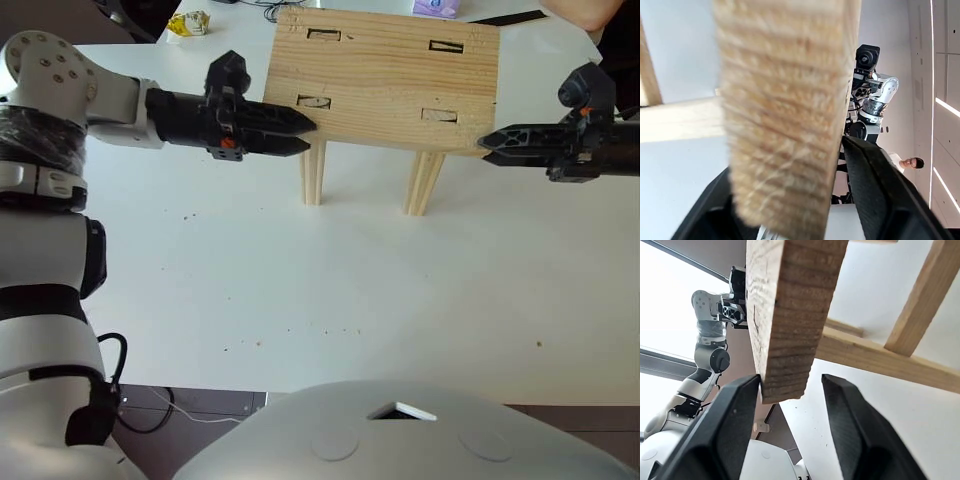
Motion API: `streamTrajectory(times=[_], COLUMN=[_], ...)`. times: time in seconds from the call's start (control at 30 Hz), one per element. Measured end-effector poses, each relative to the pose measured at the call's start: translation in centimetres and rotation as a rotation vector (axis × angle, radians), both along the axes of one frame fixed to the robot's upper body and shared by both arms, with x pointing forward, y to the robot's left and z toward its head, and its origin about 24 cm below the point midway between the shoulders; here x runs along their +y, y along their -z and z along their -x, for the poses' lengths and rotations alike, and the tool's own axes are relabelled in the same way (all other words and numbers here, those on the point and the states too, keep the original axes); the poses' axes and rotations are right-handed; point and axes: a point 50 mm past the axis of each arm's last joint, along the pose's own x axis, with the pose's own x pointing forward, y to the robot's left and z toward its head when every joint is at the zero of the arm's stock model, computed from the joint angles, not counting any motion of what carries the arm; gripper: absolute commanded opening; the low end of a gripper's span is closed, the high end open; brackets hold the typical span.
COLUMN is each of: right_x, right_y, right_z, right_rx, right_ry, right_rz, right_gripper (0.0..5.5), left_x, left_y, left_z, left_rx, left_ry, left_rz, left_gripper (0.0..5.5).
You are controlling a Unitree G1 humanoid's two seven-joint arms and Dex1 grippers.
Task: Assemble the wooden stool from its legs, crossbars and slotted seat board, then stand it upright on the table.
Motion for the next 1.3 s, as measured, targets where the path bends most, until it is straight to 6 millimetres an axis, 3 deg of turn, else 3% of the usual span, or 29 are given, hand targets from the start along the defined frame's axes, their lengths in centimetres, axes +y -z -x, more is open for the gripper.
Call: streamTrajectory(times=[0.17,0.3,0.43,0.53,0.67,0.83,0.97,1.07,1.3], right_x=[-1.1,-2.4,-2.1,-1.0,-0.7,-0.7,-0.8,-0.9,-1.7], right_y=[2.4,3.1,2.2,2.1,2.4,4.0,6.2,7.6,10.7], right_z=[-0.6,-1.0,-1.4,-0.9,0.3,1.8,3.0,4.0,4.8], right_rx=[0.112,0.149,0.065,0.009,-0.025,-0.037,-0.148,-0.253,-0.618], right_ry=[0.099,0.19,0.196,0.14,0.103,0.09,0.129,0.131,-0.007], right_rz=[0.118,0.16,0.164,0.159,0.147,0.193,0.305,0.372,0.572], right_gripper=[2.98,2.98,2.98,2.98,2.98,2.98,2.98,3.42,3.6], left_x=[1.0,1.4,1.7,2.3,3.8,4.7,5.5,6.2,6.0], left_y=[2.8,2.4,2.3,6.0,9.9,13.0,13.7,13.8,13.8], left_z=[0.3,0.5,1.6,4.0,7.4,9.1,9.0,9.0,9.4], left_rx=[0.08,0.081,-0.01,-0.111,-0.319,-0.612,-0.908,-1.11,-1.478], left_ry=[-0.072,-0.087,-0.065,-0.035,0.062,0.205,0.325,0.422,0.487], left_rz=[-0.125,-0.073,-0.082,-0.232,-0.402,-0.515,-0.588,-0.632,-0.615], left_gripper=[3.74,3.74,3.74,3.74,3.74,3.74,3.74,4.18,4.36])
